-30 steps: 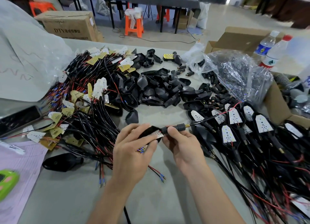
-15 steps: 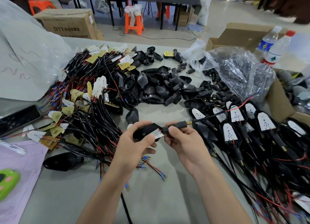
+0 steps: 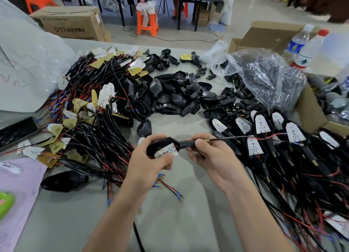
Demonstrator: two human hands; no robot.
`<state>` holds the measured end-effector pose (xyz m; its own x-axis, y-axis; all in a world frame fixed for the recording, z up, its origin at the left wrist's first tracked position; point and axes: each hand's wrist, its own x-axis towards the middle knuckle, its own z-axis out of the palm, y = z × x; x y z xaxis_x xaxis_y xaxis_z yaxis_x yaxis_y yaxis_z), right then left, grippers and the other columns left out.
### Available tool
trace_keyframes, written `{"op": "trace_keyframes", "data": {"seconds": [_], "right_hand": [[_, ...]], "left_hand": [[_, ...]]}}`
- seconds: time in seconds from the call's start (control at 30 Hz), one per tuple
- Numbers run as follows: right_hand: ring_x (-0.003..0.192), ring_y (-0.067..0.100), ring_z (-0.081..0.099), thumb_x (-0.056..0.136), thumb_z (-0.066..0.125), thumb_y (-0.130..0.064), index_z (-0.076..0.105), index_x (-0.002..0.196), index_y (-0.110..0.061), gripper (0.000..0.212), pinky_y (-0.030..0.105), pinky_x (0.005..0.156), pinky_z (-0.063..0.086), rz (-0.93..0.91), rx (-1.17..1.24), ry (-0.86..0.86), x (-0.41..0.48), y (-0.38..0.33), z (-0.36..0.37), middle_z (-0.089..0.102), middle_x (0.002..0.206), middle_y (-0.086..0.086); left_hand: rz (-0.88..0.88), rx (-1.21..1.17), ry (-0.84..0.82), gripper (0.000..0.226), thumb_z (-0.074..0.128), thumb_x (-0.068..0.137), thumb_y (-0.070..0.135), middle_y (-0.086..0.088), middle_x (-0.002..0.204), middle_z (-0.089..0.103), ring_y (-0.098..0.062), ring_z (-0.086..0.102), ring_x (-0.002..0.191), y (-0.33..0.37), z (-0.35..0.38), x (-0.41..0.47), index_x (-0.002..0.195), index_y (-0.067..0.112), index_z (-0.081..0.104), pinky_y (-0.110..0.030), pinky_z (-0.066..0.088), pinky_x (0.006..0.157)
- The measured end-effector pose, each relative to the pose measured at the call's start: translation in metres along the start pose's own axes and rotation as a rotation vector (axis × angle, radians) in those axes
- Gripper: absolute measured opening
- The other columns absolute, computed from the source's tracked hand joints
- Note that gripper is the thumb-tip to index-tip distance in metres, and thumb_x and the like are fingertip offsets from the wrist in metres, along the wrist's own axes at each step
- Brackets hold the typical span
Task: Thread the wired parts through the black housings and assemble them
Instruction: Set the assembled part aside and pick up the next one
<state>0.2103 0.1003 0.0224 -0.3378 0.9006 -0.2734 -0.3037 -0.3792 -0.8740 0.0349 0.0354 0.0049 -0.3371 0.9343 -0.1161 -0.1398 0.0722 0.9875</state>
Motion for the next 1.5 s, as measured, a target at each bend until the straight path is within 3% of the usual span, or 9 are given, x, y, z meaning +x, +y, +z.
{"op": "trace_keyframes", "data": {"seconds": [0.17,0.47,0.63,0.87,1.07,1.13,1.3,1.4,1.5], "right_hand": [[0.098,0.018,0.072,0.096,0.059,0.005,0.073,0.095,-0.010,0.021,0.033,0.089,0.060,-0.001,-0.041,-0.101,-0.001,-0.006,-0.004,0.076,0.108,0.014],[0.093,0.028,0.075,0.097,0.060,0.002,0.069,0.096,-0.003,0.011,0.035,0.076,0.062,0.029,-0.058,-0.081,0.003,-0.014,-0.004,0.075,0.105,0.021],[0.093,0.030,0.075,0.097,0.062,0.001,0.070,0.098,0.000,0.008,0.034,0.077,0.062,-0.001,-0.130,-0.023,0.005,-0.008,-0.003,0.076,0.101,0.022],[0.095,0.034,0.075,0.097,0.062,-0.001,0.078,0.079,-0.023,0.033,0.039,0.078,0.062,-0.060,-0.175,-0.028,0.006,-0.001,0.007,0.076,0.098,0.022],[0.081,0.027,0.070,0.098,0.058,-0.001,0.075,0.094,-0.006,0.018,0.037,0.070,0.062,-0.119,-0.247,-0.026,0.006,-0.009,0.002,0.074,0.092,0.025],[0.086,0.033,0.069,0.098,0.059,0.000,0.076,0.093,-0.006,0.018,0.054,0.083,0.060,-0.150,-0.227,0.019,0.006,-0.012,-0.002,0.072,0.094,0.030],[0.085,0.022,0.075,0.096,0.061,0.004,0.074,0.090,-0.008,0.019,0.024,0.073,0.060,-0.147,-0.193,0.080,0.001,-0.012,0.000,0.076,0.087,0.013],[0.078,0.021,0.074,0.097,0.062,0.002,0.073,0.090,-0.011,0.018,0.028,0.072,0.062,-0.129,-0.156,0.178,0.001,-0.006,0.003,0.076,0.084,0.011],[0.070,0.020,0.073,0.097,0.063,-0.002,0.066,0.094,-0.011,0.010,0.030,0.072,0.063,-0.100,-0.083,0.283,0.003,-0.001,0.006,0.075,0.081,0.009]], "left_hand": [[-0.018,0.040,0.080,0.042,0.078,0.079,-0.005,0.000,0.085,0.076,-0.014,0.066,0.062,-0.005,0.001,0.002,0.104,0.028,0.072,-0.027,0.059,0.064],[-0.019,0.025,0.053,0.035,0.072,0.063,0.011,0.005,0.067,0.065,-0.014,0.057,0.055,0.004,0.014,-0.006,0.097,0.015,0.065,-0.023,0.047,0.054],[-0.032,-0.030,0.019,0.031,0.072,0.077,-0.012,0.002,0.075,0.068,-0.015,0.062,0.068,0.004,0.021,-0.007,0.099,0.009,0.067,-0.025,0.056,0.062],[-0.034,-0.032,0.008,0.033,0.077,0.079,-0.007,0.008,0.077,0.071,-0.014,0.067,0.072,0.007,0.019,-0.003,0.102,0.013,0.066,-0.030,0.061,0.068],[-0.154,-0.129,-0.149,0.039,0.077,0.081,0.012,-0.003,0.098,0.074,-0.023,0.074,0.087,0.013,0.014,-0.003,0.119,0.014,0.066,-0.028,0.060,0.075],[-0.171,-0.071,-0.100,0.036,0.077,0.089,0.011,-0.006,0.097,0.077,-0.023,0.076,0.081,0.014,0.011,-0.001,0.122,0.018,0.064,-0.025,0.059,0.070],[-0.064,0.324,0.131,0.041,0.081,0.082,0.019,0.005,0.071,0.076,-0.013,0.072,0.058,0.013,0.011,-0.006,0.112,0.039,0.062,-0.026,0.057,0.058],[0.009,0.449,0.174,0.040,0.082,0.078,0.029,0.012,0.065,0.073,-0.007,0.070,0.054,0.019,0.015,-0.014,0.104,0.049,0.059,-0.023,0.053,0.055],[0.086,0.451,0.220,0.039,0.081,0.081,0.027,0.013,0.064,0.072,-0.004,0.070,0.059,0.022,0.019,-0.020,0.102,0.050,0.058,-0.031,0.055,0.067]]}}
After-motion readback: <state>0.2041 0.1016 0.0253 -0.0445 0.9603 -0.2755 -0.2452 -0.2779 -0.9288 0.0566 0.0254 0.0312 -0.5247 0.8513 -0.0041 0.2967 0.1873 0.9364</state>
